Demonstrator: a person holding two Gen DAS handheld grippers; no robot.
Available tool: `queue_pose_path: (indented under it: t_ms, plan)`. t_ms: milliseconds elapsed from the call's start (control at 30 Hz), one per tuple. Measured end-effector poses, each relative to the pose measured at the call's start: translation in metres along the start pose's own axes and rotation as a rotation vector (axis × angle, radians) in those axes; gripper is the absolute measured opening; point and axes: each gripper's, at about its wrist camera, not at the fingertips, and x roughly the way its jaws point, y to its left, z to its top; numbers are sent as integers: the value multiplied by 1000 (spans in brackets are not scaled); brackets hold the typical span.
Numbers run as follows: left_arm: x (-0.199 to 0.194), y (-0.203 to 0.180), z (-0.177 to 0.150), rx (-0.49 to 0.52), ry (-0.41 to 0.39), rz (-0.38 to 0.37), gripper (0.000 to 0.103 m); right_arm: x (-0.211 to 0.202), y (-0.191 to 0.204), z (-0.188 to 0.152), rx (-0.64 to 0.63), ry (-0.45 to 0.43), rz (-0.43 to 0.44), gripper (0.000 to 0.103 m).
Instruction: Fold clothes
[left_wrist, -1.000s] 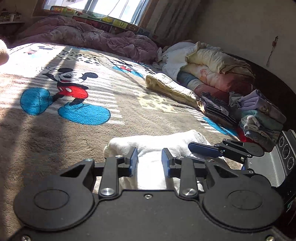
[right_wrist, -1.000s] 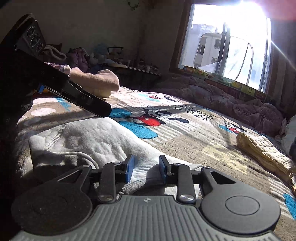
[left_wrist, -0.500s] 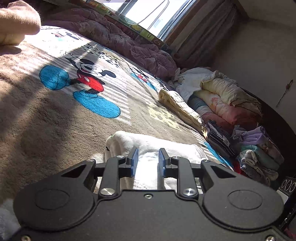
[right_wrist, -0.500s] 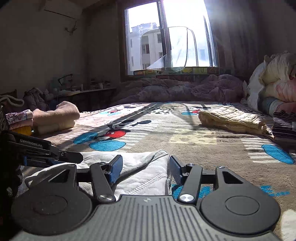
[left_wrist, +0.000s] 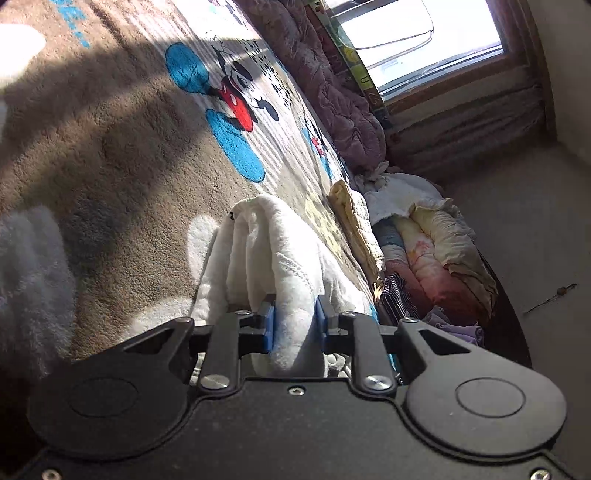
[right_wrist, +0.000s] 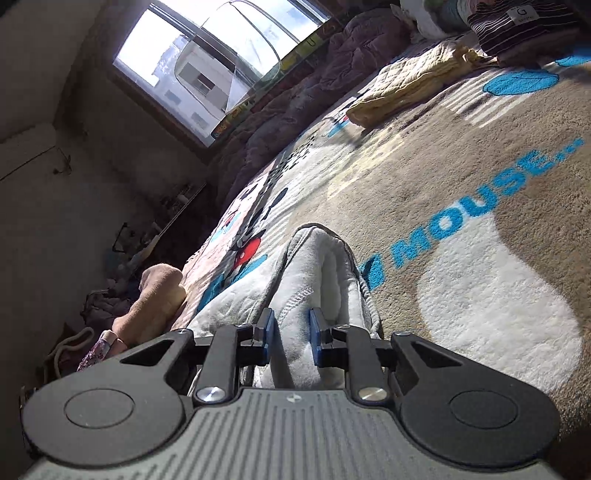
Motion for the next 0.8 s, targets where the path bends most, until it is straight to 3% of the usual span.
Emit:
queue_pose_path:
  t_ms: [33,100,167,233,300,433,600,800]
  plan:
    - [3,9,-2,-50,7,2,20,-2,-1,0,34,-5,22,20]
    - [10,28,-6,-147,19,4,21,7,-12,-6,88,19,-18,20]
    - [9,35,-7,-156,14,-8,22,11,-14,-10,59,36,-43,19]
    - [4,20,-4,-71,6,2,24,15,-15,-15,25,53,-67,22]
    - [1,13,-1,-9,33,11,37,10,0,-12,-72,31,-98,27]
    - [-15,-16,6,240,33,56,38,-6,21,-7,-234,-40,-136,29]
    - [-30,-44,12,502,-119,71,38,-14,42,1,-431,-153,-163,29]
    - [11,-65,11,784,-143,79,38,10,72,1,-686,-166,-106,28]
